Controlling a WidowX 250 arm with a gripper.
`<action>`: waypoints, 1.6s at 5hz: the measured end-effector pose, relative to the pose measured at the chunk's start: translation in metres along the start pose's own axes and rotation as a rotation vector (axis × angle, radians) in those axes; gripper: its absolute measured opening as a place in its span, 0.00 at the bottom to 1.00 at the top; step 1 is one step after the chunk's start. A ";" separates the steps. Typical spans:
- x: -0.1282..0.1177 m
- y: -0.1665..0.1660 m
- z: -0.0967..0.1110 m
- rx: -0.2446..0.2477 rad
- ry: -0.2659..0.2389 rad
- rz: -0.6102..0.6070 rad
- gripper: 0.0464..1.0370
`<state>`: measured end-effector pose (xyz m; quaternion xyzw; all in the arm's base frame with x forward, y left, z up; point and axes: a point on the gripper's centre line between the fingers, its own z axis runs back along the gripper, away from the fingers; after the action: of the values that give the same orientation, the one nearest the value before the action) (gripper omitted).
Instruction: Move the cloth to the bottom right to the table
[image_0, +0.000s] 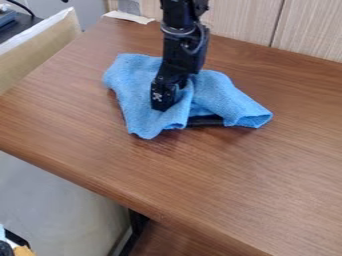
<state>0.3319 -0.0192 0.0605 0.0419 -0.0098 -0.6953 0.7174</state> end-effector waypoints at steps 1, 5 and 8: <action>0.025 -0.002 0.002 0.005 -0.006 -0.085 0.96; 0.120 -0.065 0.011 -0.018 -0.027 -0.380 0.96; 0.114 -0.067 0.016 -0.043 -0.007 -0.362 0.96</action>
<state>0.2682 -0.1362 0.0663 0.0252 0.0100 -0.8132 0.5813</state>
